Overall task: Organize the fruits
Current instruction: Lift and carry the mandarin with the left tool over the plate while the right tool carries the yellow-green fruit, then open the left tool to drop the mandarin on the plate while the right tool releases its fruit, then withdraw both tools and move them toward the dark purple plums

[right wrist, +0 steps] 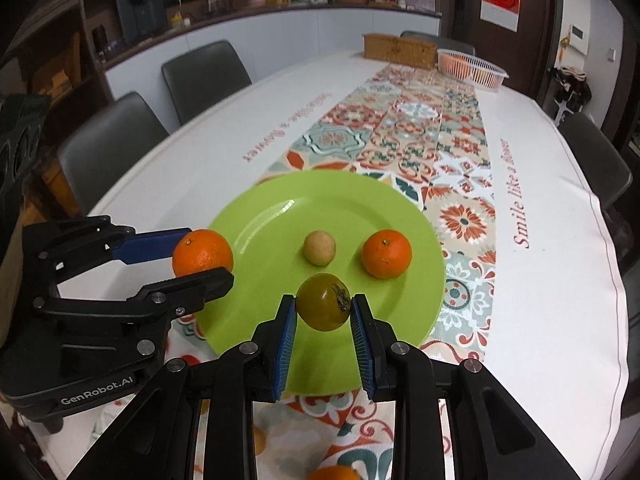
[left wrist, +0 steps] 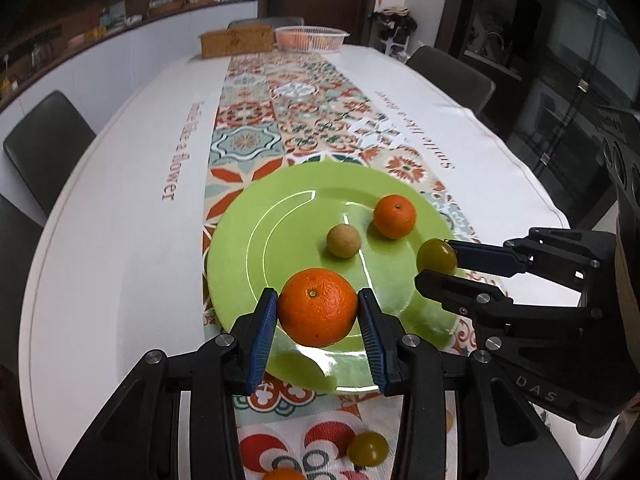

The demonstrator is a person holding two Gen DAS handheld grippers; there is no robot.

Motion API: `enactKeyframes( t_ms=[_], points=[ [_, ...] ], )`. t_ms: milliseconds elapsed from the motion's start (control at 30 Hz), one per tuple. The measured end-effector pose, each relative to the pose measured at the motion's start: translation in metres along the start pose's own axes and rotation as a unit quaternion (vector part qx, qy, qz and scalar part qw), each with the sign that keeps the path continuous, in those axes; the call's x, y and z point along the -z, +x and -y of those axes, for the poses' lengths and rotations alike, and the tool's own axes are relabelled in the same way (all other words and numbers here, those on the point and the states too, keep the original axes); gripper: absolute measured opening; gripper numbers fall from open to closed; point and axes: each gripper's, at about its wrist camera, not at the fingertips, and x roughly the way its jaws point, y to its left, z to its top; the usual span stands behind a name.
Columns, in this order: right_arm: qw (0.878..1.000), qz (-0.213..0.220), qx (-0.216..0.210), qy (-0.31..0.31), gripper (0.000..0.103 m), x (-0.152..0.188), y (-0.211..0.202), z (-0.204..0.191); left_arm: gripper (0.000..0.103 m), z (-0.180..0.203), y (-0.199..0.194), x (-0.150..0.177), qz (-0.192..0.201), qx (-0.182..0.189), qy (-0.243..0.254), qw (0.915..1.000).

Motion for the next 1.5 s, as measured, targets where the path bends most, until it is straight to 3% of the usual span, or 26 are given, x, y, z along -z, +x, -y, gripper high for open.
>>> enactKeyframes(
  t_ms=[367, 500, 533, 800, 1200, 1500],
  points=[
    [1.000, -0.019, 0.000, 0.022, 0.029, -0.003, 0.020, 0.011, 0.041, -0.006, 0.017, -0.001, -0.024, -0.005, -0.012, 0.9996],
    [0.999, -0.017, 0.011, 0.031, 0.037, 0.000, 0.016, 0.015, 0.042, -0.008, 0.012, 0.002, -0.027, -0.005, -0.018, 0.9995],
    [0.999, -0.012, 0.012, 0.034, 0.037, 0.002, 0.013, 0.016, 0.046, -0.008, 0.010, 0.003, -0.024, -0.004, -0.018, 0.9995],
    [0.998, 0.027, 0.032, 0.040, 0.038, 0.013, -0.026, 0.017, 0.054, 0.005, -0.039, 0.011, 0.030, -0.036, 0.002, 0.9989],
    [0.993, 0.104, 0.044, 0.018, 0.057, 0.043, -0.108, -0.011, 0.066, 0.032, -0.120, 0.042, 0.101, -0.066, 0.007, 0.9926],
    [0.987, 0.144, 0.050, 0.046, 0.063, 0.074, -0.153, -0.022, 0.073, 0.050, -0.165, 0.070, 0.138, -0.058, -0.014, 0.9886]
  ],
)
